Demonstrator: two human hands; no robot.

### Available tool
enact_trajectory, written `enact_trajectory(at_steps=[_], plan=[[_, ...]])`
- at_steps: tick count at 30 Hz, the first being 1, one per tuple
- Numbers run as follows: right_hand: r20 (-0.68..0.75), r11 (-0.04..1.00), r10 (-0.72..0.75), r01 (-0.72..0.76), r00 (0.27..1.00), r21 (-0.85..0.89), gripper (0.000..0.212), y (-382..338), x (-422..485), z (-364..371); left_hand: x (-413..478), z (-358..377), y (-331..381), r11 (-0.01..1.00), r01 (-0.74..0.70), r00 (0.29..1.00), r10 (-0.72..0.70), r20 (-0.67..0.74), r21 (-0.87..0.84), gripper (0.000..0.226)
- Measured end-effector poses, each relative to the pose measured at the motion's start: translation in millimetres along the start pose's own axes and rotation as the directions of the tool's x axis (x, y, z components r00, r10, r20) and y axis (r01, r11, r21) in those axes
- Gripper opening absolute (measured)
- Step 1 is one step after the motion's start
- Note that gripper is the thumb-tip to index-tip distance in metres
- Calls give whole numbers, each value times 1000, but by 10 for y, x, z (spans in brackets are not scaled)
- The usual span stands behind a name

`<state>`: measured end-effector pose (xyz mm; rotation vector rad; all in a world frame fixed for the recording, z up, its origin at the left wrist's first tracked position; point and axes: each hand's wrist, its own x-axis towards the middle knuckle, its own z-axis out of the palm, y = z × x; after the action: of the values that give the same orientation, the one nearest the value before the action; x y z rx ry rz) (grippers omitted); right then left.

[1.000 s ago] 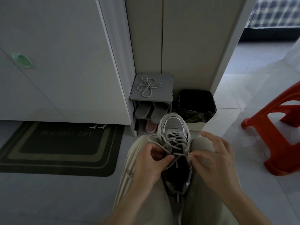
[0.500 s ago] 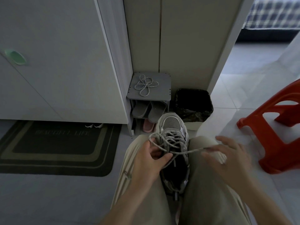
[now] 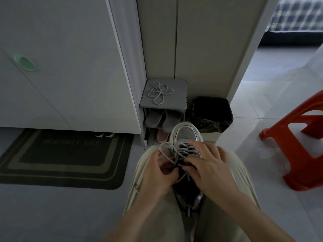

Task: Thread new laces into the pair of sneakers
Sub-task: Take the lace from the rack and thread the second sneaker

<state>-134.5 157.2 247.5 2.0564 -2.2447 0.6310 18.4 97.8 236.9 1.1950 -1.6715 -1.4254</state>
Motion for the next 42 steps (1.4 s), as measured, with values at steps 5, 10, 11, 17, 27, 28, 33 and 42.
enact_trajectory(at_steps=[5, 10, 11, 17, 27, 28, 33, 42], plan=[[56, 999, 40, -40, 998, -12, 17, 22, 36, 69, 4, 24, 5, 1000, 12, 999, -11, 30, -26, 51], [-15, 997, 50, -49, 999, 52, 12, 19, 20, 31, -21, 23, 84, 1000, -9, 1000, 9, 25, -2, 53], [-44, 997, 55, -53, 997, 63, 11, 29, 0, -15, -21, 24, 98, 1000, -11, 1000, 11, 24, 3, 54], [-152, 993, 113, -110, 982, 30, 28, 252, -255, -255, -10, -3, 69, 1000, 31, 999, -31, 10, 4, 69], [15, 986, 155, -154, 988, -61, 29, 711, -673, -200, 30, 24, -30, 996, 2, 999, 2, -47, 87, 30], [25, 985, 161, -159, 987, -67, 29, 728, -695, -192, 30, 29, -29, 996, -3, 999, 7, -46, 90, 27], [40, 979, 201, -199, 979, -52, 32, 710, -655, -182, 13, 42, -16, 987, -2, 999, 10, -50, 159, 18], [263, 962, 270, -273, 926, -26, 58, 173, -163, -66, 42, 68, 104, 696, -119, 985, -10, 175, 708, 20]])
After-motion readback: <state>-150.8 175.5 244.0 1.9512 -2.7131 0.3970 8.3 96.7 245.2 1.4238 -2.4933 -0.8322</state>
